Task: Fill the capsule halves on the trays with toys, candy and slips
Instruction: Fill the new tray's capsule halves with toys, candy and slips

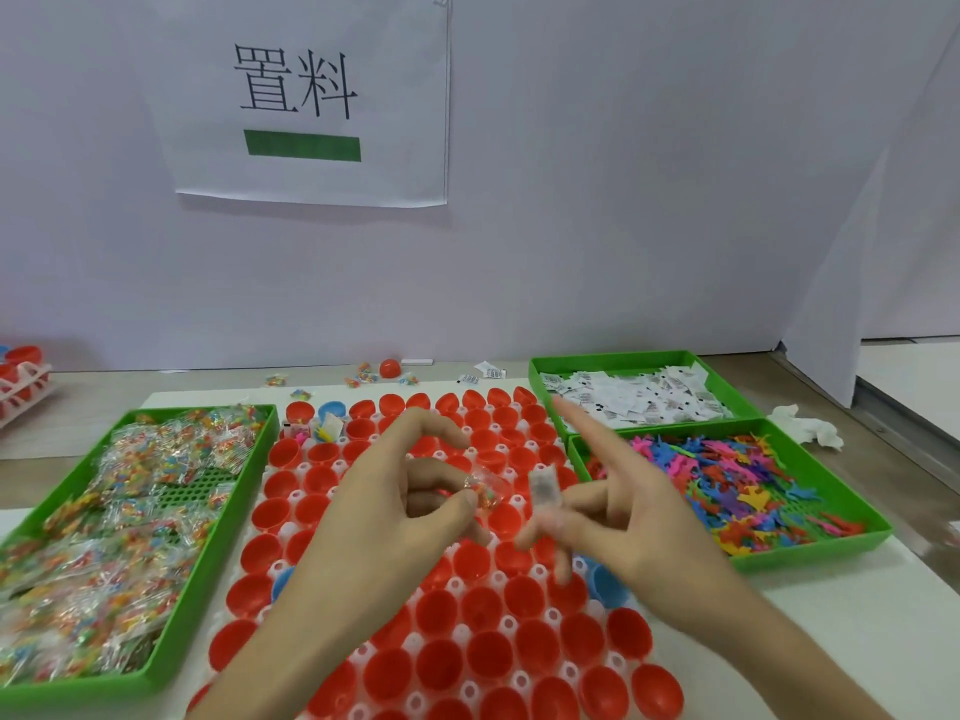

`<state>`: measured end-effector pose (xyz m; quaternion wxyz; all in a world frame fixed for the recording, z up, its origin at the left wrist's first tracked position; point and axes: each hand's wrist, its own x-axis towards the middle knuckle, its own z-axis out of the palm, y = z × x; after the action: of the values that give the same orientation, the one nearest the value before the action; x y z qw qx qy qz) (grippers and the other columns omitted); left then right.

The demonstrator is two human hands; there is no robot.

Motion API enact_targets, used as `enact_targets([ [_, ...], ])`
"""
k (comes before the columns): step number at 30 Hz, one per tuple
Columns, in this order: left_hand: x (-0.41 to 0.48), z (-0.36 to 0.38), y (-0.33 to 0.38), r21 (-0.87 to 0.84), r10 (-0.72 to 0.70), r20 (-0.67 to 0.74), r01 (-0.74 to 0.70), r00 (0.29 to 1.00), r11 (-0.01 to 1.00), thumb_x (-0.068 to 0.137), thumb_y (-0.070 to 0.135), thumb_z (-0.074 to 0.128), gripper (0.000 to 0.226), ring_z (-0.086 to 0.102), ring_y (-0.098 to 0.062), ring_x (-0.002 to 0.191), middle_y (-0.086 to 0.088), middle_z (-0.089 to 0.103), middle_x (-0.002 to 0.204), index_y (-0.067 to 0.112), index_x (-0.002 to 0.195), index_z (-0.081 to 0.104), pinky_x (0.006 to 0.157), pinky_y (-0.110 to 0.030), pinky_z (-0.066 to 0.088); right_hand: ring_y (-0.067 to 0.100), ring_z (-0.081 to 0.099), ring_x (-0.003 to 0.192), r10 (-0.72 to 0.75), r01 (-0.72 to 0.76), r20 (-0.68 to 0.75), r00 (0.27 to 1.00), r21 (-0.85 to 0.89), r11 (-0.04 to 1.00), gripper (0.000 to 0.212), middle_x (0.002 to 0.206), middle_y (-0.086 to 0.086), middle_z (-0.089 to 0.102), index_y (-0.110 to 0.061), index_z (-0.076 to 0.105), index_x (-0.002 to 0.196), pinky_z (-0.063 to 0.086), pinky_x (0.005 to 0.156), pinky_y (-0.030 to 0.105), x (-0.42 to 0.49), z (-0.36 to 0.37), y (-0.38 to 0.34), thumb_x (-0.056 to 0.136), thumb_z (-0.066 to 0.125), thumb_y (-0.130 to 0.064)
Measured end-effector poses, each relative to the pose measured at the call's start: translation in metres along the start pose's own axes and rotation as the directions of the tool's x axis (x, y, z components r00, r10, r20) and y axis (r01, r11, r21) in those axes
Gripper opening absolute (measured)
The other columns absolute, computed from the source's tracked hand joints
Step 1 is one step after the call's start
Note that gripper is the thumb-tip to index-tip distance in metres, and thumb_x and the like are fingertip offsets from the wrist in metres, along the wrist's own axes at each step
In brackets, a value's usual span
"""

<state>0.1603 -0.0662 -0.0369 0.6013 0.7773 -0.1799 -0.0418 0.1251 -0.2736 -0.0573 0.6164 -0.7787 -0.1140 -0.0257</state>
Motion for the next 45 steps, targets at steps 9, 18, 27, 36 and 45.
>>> enact_targets([
  [9, -0.010, 0.016, 0.006, -0.001, 0.089, 0.038, -0.089, 0.995, 0.996, 0.088, 0.002, 0.069, 0.034, 0.074, -0.009, 0.075, 0.007, 0.077, 0.081, 0.034, 0.097, 0.072, 0.068, -0.013, 0.053, 0.019, 0.065, 0.056, 0.028, -0.028, 0.000, 1.000, 0.147, 0.989, 0.085, 0.079, 0.010, 0.077, -0.045, 0.019, 0.153, 0.053, 0.072, 0.019, -0.010, 0.013, -0.005, 0.094, 0.066, -0.006],
  [18, -0.011, 0.019, 0.009, 0.013, 0.126, 0.036, -0.126, 0.991, 0.992, 0.085, 0.012, 0.075, 0.023, 0.073, -0.010, 0.078, 0.007, 0.077, 0.082, 0.035, 0.085, 0.078, 0.072, -0.022, 0.058, 0.011, 0.071, 0.069, 0.014, -0.014, 0.046, 0.999, 0.009, 1.000, 0.089, 0.088, 0.002, 0.078, -0.053, 0.020, 0.151, 0.053, 0.074, 0.021, -0.015, 0.018, -0.008, 0.087, 0.074, -0.023],
  [27, -0.011, 0.014, 0.013, -0.135, 0.057, 0.011, -0.055, 0.998, 0.989, 0.082, 0.010, 0.075, 0.020, 0.075, -0.015, 0.074, 0.000, 0.078, 0.083, 0.029, 0.082, 0.078, 0.071, -0.016, 0.056, 0.004, 0.062, 0.066, -0.032, -0.231, -0.352, 0.936, -0.678, 0.698, 0.022, 0.071, -0.021, 0.068, -0.038, 0.072, 0.079, 0.045, 0.060, 0.014, 0.001, -0.077, 0.023, 0.085, 0.076, -0.017],
  [36, -0.011, 0.017, 0.015, -0.125, 0.025, 0.012, -0.023, 1.000, 0.992, 0.082, 0.004, 0.075, 0.027, 0.075, -0.020, 0.068, -0.001, 0.077, 0.083, 0.032, 0.080, 0.077, 0.075, -0.035, 0.060, -0.009, 0.055, 0.085, 0.002, -0.187, -0.240, 0.971, -0.750, 0.635, 0.022, 0.077, -0.019, 0.063, -0.037, 0.068, 0.081, 0.041, 0.068, 0.006, 0.004, -0.084, 0.057, 0.079, 0.083, -0.021],
  [45, -0.010, 0.013, 0.016, -0.114, 0.032, 0.012, -0.030, 0.999, 0.993, 0.081, 0.006, 0.076, 0.025, 0.075, -0.019, 0.065, 0.001, 0.077, 0.081, 0.031, 0.081, 0.076, 0.064, -0.018, 0.057, -0.001, 0.053, 0.078, -0.050, -0.169, -0.267, 0.962, -0.731, 0.661, 0.022, 0.086, -0.018, 0.059, -0.044, 0.061, 0.098, 0.038, 0.060, 0.011, 0.006, -0.079, 0.061, 0.084, 0.076, -0.036],
])
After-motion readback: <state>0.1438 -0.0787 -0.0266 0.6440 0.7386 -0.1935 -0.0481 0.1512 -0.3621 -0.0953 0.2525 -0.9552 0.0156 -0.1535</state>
